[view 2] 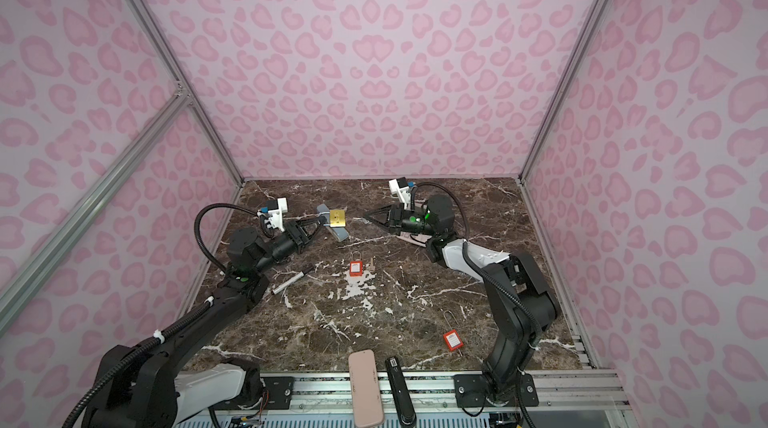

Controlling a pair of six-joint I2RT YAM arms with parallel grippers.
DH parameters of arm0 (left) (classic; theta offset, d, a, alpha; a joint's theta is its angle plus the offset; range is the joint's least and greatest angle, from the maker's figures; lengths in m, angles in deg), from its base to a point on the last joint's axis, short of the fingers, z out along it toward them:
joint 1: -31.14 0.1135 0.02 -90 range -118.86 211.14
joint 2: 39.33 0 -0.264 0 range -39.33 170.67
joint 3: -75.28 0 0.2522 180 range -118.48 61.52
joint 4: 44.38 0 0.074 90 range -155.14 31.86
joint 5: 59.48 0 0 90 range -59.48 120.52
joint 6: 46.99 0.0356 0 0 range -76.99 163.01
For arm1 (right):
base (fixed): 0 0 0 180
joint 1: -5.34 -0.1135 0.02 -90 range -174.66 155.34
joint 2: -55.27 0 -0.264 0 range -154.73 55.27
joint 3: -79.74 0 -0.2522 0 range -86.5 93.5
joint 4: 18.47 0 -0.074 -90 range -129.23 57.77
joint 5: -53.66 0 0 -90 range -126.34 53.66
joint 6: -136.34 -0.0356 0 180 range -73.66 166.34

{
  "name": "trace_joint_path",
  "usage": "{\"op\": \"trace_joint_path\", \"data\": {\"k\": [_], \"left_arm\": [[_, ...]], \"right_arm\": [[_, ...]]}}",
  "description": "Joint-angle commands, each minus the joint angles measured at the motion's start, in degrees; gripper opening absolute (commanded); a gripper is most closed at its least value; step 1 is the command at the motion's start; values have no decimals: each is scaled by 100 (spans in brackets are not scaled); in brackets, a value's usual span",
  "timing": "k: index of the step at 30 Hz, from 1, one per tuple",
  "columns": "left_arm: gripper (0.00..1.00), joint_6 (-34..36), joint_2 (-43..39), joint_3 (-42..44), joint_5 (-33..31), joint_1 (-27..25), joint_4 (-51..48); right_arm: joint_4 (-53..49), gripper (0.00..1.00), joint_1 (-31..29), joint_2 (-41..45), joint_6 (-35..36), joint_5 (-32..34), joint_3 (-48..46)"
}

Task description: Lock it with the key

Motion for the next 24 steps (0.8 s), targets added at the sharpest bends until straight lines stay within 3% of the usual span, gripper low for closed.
{"op": "trace_joint_path", "data": {"k": [1,6,12,18,24], "left_arm": [[4,46,17,-159,58,1,155],[4,449,235,-410,120,0,-542],[3,1130,1067,-607,241,-97,-1585],[3,2074,2000,-1278,97,-666,-2805],[3,2420,2865,-1924,123,-1159,-3265]], "right_arm": [[-37,0,46,103,225,-69,-47],[-162,0,164,200,288,-69,-82],[-399,0,280,318,448,-69,-170],[-1081,0,337,480,960,-22,-363],[-1709,0,416,653,1416,-26,-421]]}}
